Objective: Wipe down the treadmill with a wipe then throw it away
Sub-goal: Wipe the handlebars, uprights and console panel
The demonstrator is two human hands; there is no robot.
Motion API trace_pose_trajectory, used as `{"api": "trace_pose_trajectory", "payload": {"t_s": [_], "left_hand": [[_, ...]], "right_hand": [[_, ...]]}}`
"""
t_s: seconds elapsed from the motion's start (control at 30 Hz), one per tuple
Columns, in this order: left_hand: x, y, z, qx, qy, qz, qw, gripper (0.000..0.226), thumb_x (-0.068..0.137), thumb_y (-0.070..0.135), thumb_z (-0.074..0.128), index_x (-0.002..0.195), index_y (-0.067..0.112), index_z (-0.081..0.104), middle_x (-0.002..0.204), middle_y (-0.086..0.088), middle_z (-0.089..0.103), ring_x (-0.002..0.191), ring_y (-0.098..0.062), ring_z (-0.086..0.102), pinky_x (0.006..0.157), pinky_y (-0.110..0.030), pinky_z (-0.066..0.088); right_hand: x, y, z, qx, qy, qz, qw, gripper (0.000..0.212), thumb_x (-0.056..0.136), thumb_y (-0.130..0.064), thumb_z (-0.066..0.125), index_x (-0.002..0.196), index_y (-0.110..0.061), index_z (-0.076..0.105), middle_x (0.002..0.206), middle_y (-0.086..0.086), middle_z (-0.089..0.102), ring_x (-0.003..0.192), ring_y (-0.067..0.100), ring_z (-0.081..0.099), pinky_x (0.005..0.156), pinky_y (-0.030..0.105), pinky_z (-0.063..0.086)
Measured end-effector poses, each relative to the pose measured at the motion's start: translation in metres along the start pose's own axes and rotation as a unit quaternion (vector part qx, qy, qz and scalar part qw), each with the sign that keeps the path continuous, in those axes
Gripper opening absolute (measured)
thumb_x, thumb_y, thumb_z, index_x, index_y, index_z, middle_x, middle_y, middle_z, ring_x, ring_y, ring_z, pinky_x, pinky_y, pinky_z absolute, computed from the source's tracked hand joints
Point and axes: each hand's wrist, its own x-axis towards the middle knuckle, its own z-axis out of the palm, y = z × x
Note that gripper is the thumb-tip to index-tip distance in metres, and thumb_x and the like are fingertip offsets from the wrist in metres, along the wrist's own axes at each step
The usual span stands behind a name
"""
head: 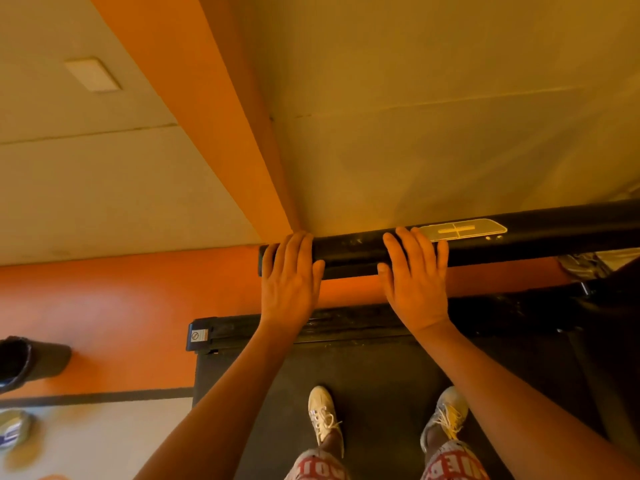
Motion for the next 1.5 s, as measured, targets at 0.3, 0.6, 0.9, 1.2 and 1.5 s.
{"api": "trace_pose_trajectory", "payload": {"t_s": [0.3, 0.6, 0.9, 1.2, 1.5], "left_hand": [[-0.005, -0.019, 0.000, -0.005, 0.002, -0.040, 0.999, 0.047, 0.107, 0.035, 0.031, 0.134, 0.008, 0.058, 0.138, -0.013, 0.060, 0.130, -0.033, 0.055, 0.110, -0.053, 0.037], [-0.002, -0.018, 0.000, -0.011, 0.003, -0.037, 0.999, 0.059, 0.108, 0.054, 0.022, 0.130, 0.016, 0.061, 0.134, -0.006, 0.062, 0.126, -0.028, 0.056, 0.115, -0.054, 0.027], [0.002, -0.009, -0.001, -0.010, 0.029, -0.055, 0.998, 0.058, 0.109, 0.052, 0.023, 0.122, 0.017, 0.068, 0.126, -0.003, 0.068, 0.122, -0.023, 0.060, 0.115, -0.058, 0.025], [0.006, 0.014, 0.007, -0.039, 0.044, -0.032, 0.998, 0.057, 0.112, 0.039, 0.016, 0.123, 0.015, 0.066, 0.126, -0.005, 0.067, 0.127, -0.021, 0.055, 0.109, -0.056, 0.036], [0.004, 0.040, 0.013, -0.055, 0.064, -0.101, 0.991, 0.058, 0.113, 0.038, 0.017, 0.126, 0.013, 0.067, 0.130, -0.006, 0.067, 0.133, -0.025, 0.055, 0.118, -0.059, 0.026]], "right_hand": [[-0.001, 0.001, 0.000, -0.007, 0.005, -0.011, 1.000, 0.047, 0.106, -0.033, 0.045, 0.147, -0.011, 0.042, 0.151, 0.015, 0.039, 0.141, 0.035, 0.036, 0.121, 0.050, 0.013], [0.000, 0.002, 0.000, -0.016, 0.004, -0.015, 1.000, 0.047, 0.106, -0.033, 0.046, 0.147, -0.011, 0.042, 0.150, 0.015, 0.039, 0.141, 0.035, 0.035, 0.122, 0.049, 0.012], [0.000, 0.002, -0.001, -0.009, 0.006, -0.012, 1.000, 0.045, 0.107, -0.033, 0.044, 0.146, -0.011, 0.043, 0.149, 0.015, 0.041, 0.141, 0.035, 0.036, 0.123, 0.048, 0.009], [0.000, 0.002, -0.002, -0.005, -0.004, -0.008, 1.000, 0.047, 0.106, -0.033, 0.045, 0.147, -0.012, 0.042, 0.149, 0.016, 0.045, 0.141, 0.035, 0.037, 0.119, 0.052, 0.019], [0.000, 0.002, -0.001, -0.007, 0.003, -0.007, 1.000, 0.047, 0.106, -0.033, 0.046, 0.147, -0.012, 0.042, 0.148, 0.017, 0.048, 0.141, 0.034, 0.038, 0.121, 0.050, 0.015]]}}
